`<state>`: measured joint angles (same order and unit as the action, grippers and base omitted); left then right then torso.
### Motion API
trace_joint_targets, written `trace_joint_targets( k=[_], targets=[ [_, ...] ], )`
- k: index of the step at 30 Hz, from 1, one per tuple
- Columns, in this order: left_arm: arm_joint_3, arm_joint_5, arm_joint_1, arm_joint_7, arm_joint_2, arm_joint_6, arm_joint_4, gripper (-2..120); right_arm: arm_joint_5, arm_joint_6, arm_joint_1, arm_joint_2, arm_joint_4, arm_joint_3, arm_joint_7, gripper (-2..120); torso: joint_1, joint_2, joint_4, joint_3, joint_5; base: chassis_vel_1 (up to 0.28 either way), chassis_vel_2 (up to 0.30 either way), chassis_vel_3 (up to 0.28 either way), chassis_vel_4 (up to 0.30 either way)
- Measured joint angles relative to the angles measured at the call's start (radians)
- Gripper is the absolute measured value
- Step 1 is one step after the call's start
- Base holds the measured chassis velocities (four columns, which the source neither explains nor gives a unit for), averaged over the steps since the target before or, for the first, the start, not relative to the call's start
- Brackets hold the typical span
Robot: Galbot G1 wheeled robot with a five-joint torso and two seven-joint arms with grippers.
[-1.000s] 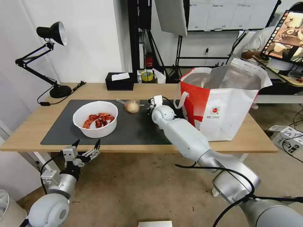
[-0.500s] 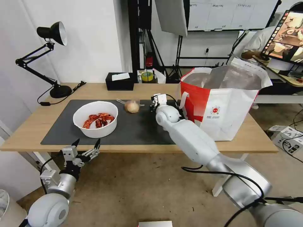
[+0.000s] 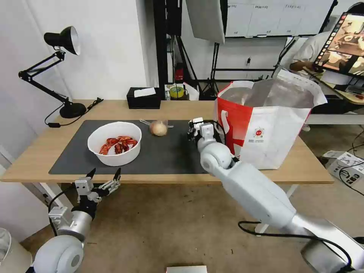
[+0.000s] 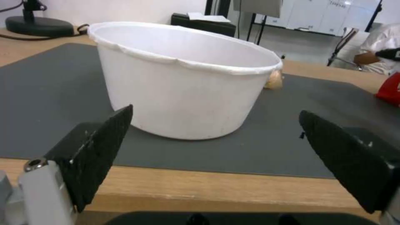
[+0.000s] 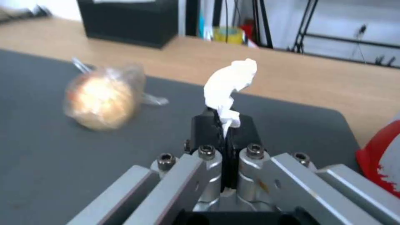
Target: Pick up the trash from the table and place it into the takeout bag.
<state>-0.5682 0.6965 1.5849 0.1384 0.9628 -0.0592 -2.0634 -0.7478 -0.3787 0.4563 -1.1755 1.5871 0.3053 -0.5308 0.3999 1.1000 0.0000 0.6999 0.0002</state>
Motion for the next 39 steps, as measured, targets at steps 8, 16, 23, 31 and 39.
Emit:
trace_joint_targets(
  k=[8,16,23,31,39],
  targets=[
    [0.001,-0.002,0.001,0.000,0.009,0.000,0.000,100,0.172,0.265,0.072,0.025,0.009,-0.027,0.153,0,0.000,0.000,0.0000,0.000,-0.0001,0.000,0.000,0.000,0.000],
    [0.005,-0.009,-0.004,0.001,0.019,-0.001,0.002,100,0.278,0.458,0.110,0.050,0.060,-0.081,0.230,0,0.000,0.000,0.0000,0.000,-0.0001,0.000,0.000,0.000,0.000],
    [0.009,-0.019,0.003,0.000,0.031,-0.001,0.002,100,0.306,0.493,0.107,0.074,0.146,-0.138,0.234,0,0.000,0.000,0.0000,0.000,-0.0002,0.000,0.000,0.000,0.000],
    [-0.004,-0.015,0.009,0.000,0.014,-0.003,-0.006,100,0.270,0.466,0.085,0.101,0.214,-0.213,0.201,0,0.000,0.000,0.0001,0.000,-0.0001,0.000,0.000,0.000,0.000],
    [-0.005,-0.010,0.005,0.001,0.009,-0.003,-0.014,100,0.256,0.398,0.087,0.137,0.248,-0.301,0.075,0,0.000,0.000,0.0000,0.000,-0.0001,0.000,0.000,0.000,0.000]
  ],
)
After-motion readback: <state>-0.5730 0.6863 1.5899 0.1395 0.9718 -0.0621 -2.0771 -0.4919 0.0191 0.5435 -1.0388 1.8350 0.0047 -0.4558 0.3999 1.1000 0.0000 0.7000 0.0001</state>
